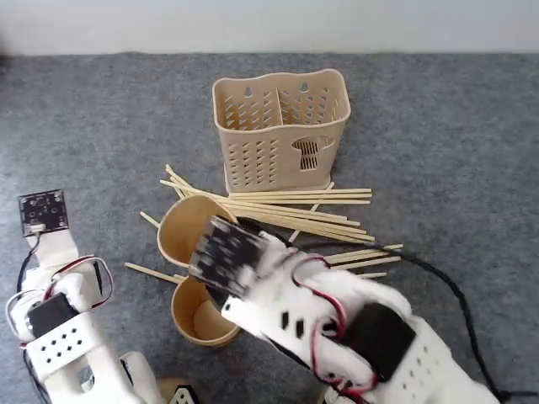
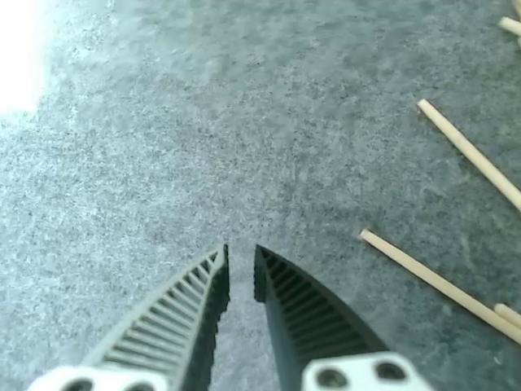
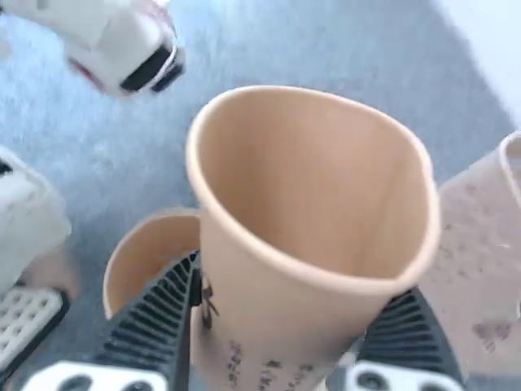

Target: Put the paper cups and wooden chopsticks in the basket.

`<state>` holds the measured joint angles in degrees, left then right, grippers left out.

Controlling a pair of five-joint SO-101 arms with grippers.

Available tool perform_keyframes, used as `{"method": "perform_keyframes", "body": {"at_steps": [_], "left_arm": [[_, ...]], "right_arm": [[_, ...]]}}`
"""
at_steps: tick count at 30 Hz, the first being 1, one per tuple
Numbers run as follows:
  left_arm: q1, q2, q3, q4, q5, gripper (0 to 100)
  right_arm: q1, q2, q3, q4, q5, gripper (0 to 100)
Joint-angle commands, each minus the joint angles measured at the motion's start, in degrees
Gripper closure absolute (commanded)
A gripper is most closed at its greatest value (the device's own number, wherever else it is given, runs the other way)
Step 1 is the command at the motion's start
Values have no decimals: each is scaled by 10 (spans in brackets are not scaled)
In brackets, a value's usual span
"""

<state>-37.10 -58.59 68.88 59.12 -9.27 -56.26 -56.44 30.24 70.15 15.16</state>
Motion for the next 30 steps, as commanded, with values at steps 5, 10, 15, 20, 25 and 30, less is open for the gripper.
{"method": "perform_keyframes", "body": {"at_steps": [5, 10, 15, 20, 25, 30], "left_arm": [[-5, -15, -17, -10, 5, 941], [-5, -15, -14, -19, 6, 941], [-5, -15, -13, -22, 6, 941], [-5, -15, -13, -22, 6, 941], [-5, -15, -13, -22, 6, 941], [-5, -15, -13, -22, 6, 941]], "right_arm": [[-26, -128, 138, -139, -7, 841], [-60, -128, 187, -182, -33, 840], [-60, -128, 236, -218, -35, 814], [-59, -128, 273, -221, -90, 701], [-59, -128, 279, -218, -97, 690], [-62, -132, 277, -219, -98, 686]]}}
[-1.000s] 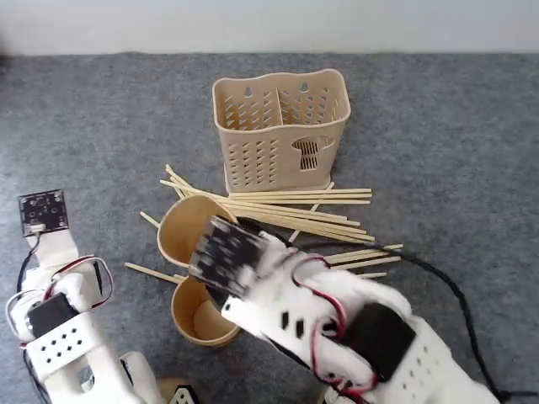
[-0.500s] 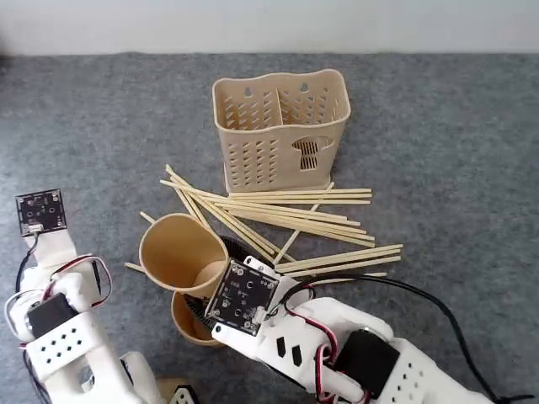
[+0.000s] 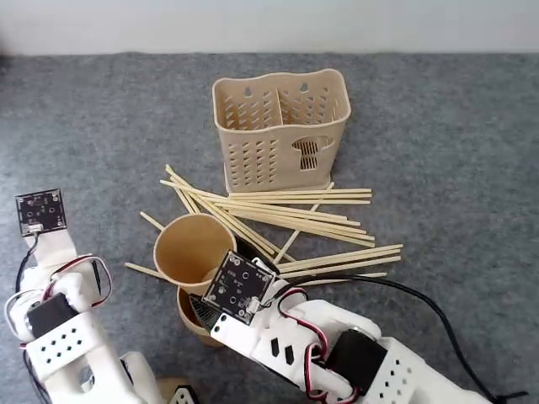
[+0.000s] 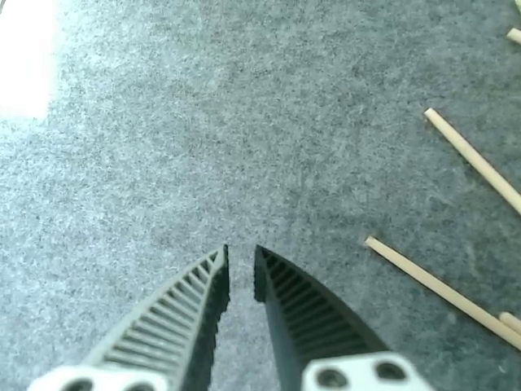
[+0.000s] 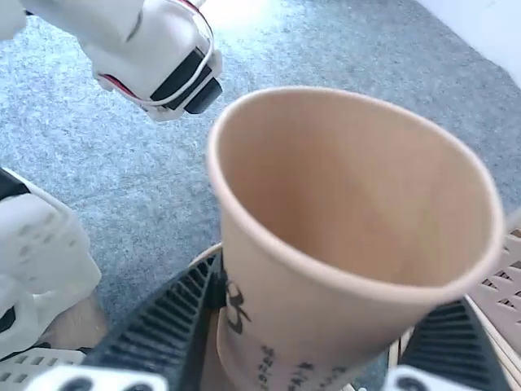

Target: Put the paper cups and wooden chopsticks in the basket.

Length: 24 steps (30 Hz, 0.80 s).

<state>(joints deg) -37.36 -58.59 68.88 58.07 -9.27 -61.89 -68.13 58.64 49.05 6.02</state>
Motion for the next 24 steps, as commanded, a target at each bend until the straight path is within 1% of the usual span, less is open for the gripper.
{"method": "perform_keyframes", "body": {"at_steps": [1, 5, 9, 24], "left_arm": [[-3, -15, -13, -11, 6, 941], [-3, -15, -13, -11, 6, 941], [-3, -15, -13, -11, 6, 941], [-3, -14, -12, -11, 6, 941]], "right_arm": [[-7, -17, -8, -7, -7, 675], [-48, -11, -21, 23, -15, 610], [-54, -11, -22, 32, -31, 606], [-54, -20, -35, 44, -27, 608]]}}
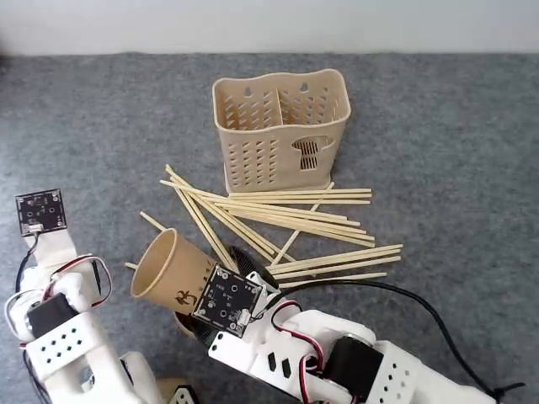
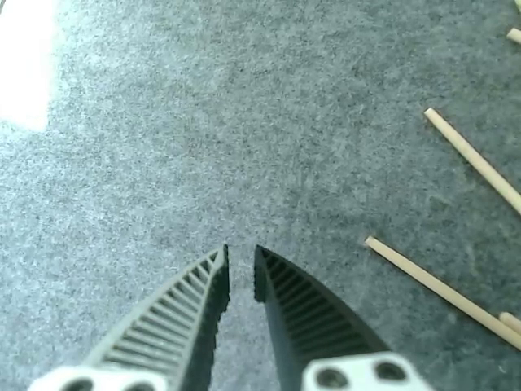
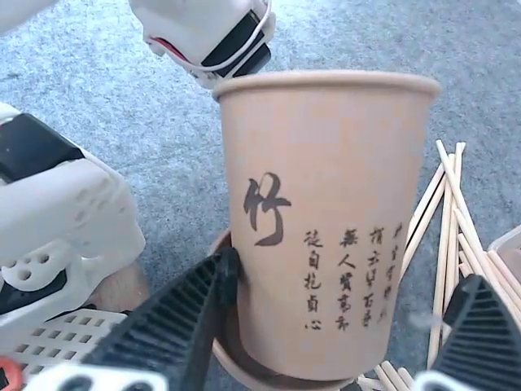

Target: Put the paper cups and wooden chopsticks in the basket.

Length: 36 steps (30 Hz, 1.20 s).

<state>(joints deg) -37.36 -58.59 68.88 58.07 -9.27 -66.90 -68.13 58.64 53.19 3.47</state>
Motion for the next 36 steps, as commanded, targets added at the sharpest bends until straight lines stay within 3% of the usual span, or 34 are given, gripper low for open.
{"method": "perform_keyframes", "body": {"at_steps": [1, 9, 15, 19, 25, 31, 36], "left_arm": [[-3, -14, -12, -11, 6, 941], [-3, -14, -12, -11, 6, 941], [-2, -14, -12, -11, 6, 941], [-2, -14, -12, -11, 6, 941], [-2, -14, -12, -11, 6, 941], [-2, -14, -12, -11, 6, 941], [-2, -14, -12, -11, 6, 941]], "right_arm": [[-4, -25, -35, 4, -2, 608], [1, -129, -88, 109, 13, 608], [38, -146, -88, 119, 26, 612], [51, -146, -88, 121, 32, 750], [53, -146, -88, 137, 162, 983], [53, -121, -88, 178, 172, 963], [54, -14, -90, 173, 172, 963]]}}
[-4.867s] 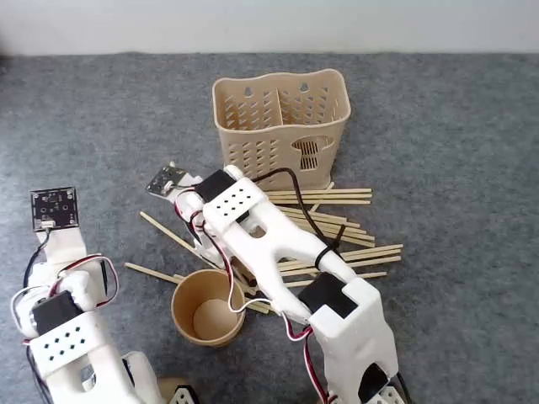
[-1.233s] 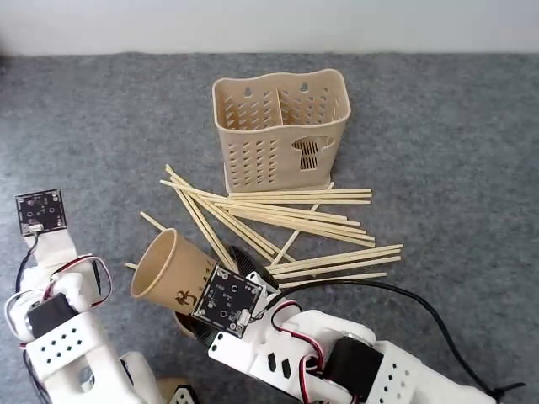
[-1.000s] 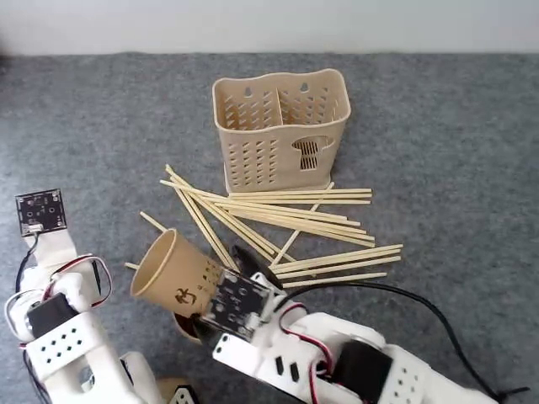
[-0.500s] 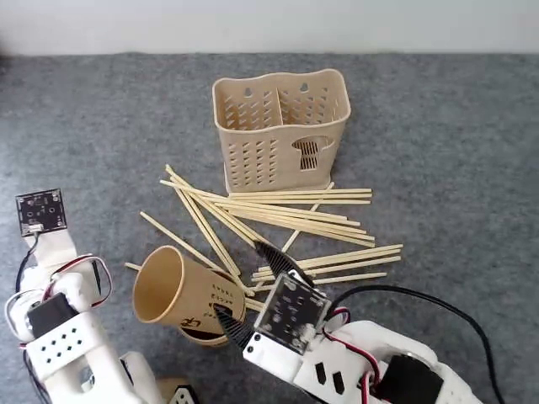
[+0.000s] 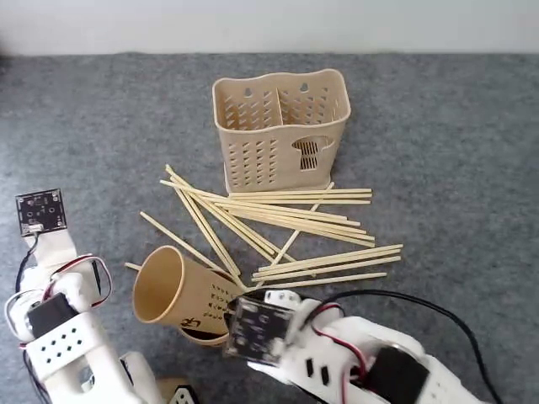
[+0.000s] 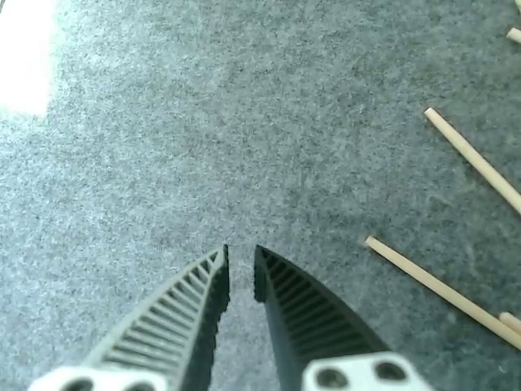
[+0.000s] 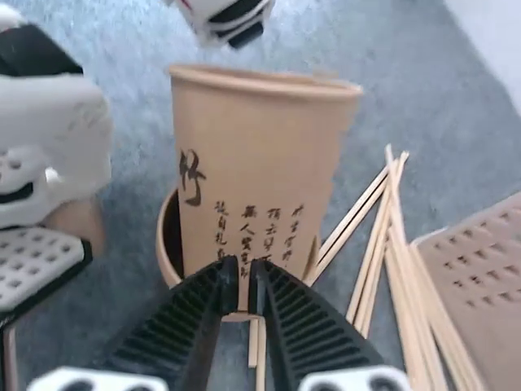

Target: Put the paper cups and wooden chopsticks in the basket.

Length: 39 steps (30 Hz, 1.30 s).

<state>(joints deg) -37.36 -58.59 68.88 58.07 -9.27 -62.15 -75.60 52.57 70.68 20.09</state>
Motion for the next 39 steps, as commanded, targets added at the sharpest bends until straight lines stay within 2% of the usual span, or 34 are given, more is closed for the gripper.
{"method": "perform_keyframes", "body": {"at_steps": [1, 6, 10, 18, 23, 27, 32, 39], "left_arm": [[-2, -14, -12, -11, 6, 941], [-2, -14, -12, -11, 6, 941], [-2, -14, -12, -11, 6, 941], [-2, -14, -12, -11, 6, 941], [-2, -14, -12, -12, 6, 941], [-2, -14, -12, -13, 6, 941], [-2, -14, 0, -35, 7, 941], [14, -14, 9, -39, 7, 941]], "right_arm": [[7, 87, -31, -4, 6, 963], [7, 175, -31, -47, 6, 963], [8, 175, -31, -46, 6, 963], [102, 7, -30, -33, 6, 962], [108, -90, -20, -34, 2, 962], [106, -110, 10, -53, 2, 960], [106, -65, 9, -74, -38, 958], [109, 95, -68, -73, -91, 957]]}}
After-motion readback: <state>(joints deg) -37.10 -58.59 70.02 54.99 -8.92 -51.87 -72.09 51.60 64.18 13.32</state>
